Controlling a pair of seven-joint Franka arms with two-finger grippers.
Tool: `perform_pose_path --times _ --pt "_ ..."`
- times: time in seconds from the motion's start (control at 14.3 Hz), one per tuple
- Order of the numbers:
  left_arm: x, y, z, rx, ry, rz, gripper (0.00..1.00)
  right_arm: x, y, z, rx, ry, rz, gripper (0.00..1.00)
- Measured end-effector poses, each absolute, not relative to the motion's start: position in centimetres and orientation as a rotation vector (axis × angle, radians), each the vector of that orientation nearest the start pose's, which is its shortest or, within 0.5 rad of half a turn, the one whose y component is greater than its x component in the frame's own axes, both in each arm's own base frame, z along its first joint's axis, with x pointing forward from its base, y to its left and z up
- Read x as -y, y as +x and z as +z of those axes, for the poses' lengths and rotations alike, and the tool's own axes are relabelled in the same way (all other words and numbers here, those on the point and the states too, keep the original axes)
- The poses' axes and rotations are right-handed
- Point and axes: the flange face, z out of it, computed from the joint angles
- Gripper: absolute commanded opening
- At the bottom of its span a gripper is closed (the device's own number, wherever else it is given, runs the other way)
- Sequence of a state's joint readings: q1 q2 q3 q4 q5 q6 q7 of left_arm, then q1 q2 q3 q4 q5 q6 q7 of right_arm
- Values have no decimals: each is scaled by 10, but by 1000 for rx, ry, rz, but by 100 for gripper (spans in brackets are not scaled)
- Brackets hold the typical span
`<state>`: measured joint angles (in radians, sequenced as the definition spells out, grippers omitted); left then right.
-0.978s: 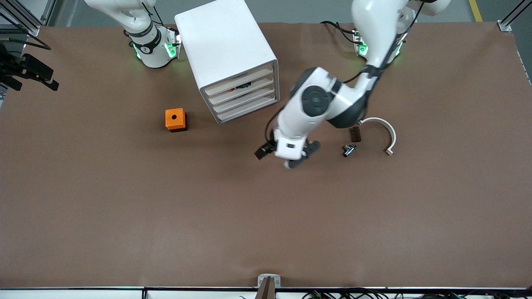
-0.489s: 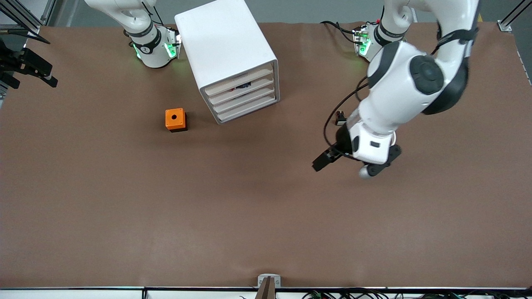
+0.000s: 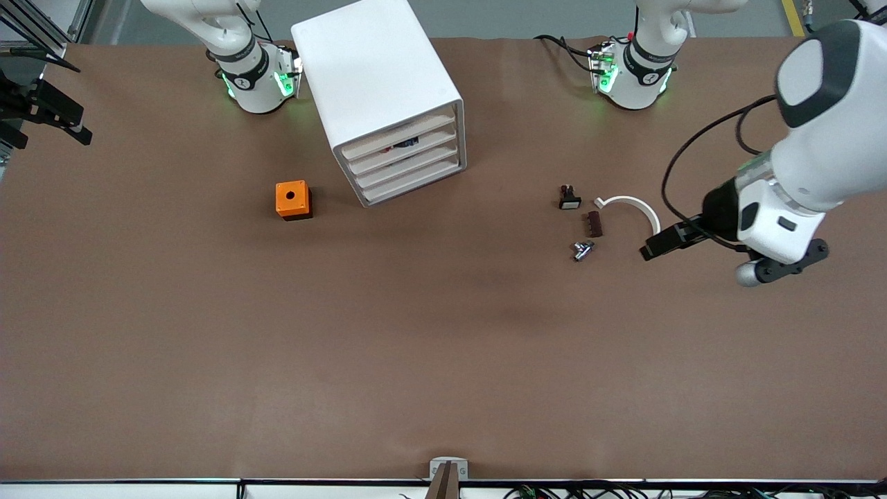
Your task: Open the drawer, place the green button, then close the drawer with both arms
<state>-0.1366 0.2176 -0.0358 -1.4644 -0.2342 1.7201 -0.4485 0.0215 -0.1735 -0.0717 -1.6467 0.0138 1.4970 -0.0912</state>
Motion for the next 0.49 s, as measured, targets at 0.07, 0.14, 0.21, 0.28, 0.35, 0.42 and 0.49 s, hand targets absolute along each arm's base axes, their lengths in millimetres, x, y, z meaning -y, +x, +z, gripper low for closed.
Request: perform_pose_path --times 0.07,0.14,0.21,0.28,0.35,0.42,0.49 --pt "111 620 562 469 -3347 66 99 28 491 673 65 -3117 -36 100" --pt "94 621 563 424 -3352 68 99 29 490 673 62 -3117 -35 100" --pt "79 621 563 371 -3357 73 99 30 490 673 61 -3117 -35 100" --pt "63 619 563 311 -3362 80 99 30 490 673 60 -3117 -35 100" --pt "49 616 563 253 -3364 87 99 30 490 673 59 -3117 -35 100" --pt "35 612 562 210 -3361 93 99 30 490 673 59 -3117 -34 100" --pt "21 606 561 181 -3355 96 99 31 490 673 58 -3117 -34 100"
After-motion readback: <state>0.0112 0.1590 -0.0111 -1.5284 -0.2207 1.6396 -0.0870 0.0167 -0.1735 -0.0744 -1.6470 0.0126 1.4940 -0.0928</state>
